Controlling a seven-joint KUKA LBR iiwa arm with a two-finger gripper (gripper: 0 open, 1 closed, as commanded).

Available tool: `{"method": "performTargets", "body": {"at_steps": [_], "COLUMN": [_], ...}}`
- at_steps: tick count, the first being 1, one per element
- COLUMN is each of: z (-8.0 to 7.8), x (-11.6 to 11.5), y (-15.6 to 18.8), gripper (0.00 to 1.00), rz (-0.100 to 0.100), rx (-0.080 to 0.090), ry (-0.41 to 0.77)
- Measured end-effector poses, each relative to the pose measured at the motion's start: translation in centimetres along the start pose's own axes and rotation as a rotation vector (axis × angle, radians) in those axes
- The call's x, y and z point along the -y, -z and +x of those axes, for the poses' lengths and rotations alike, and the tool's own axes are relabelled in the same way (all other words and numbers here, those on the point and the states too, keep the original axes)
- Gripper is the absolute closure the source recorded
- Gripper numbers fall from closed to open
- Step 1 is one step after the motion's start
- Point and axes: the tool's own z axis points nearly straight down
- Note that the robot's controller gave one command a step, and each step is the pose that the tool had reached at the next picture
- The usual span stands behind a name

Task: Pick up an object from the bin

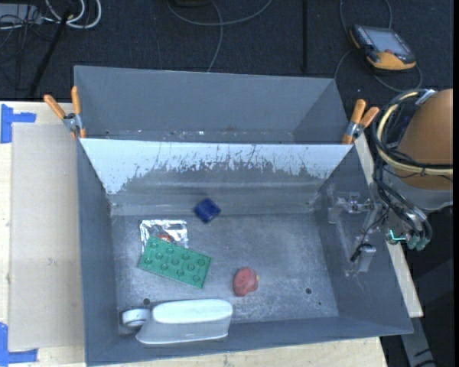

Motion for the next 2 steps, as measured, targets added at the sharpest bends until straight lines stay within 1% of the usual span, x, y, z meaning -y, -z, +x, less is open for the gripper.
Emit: {"method": "performTargets", "body": {"at_steps": [1,2], "z": [3.1,-0.4], "x": [-4.9,-14.0], "y": [-15.9,-15.7], "gripper": [0.0,0.0], "rz": [0.002,-0.001], "rx": [0.011,0.01], "ry": [0.248,-0.062]}}
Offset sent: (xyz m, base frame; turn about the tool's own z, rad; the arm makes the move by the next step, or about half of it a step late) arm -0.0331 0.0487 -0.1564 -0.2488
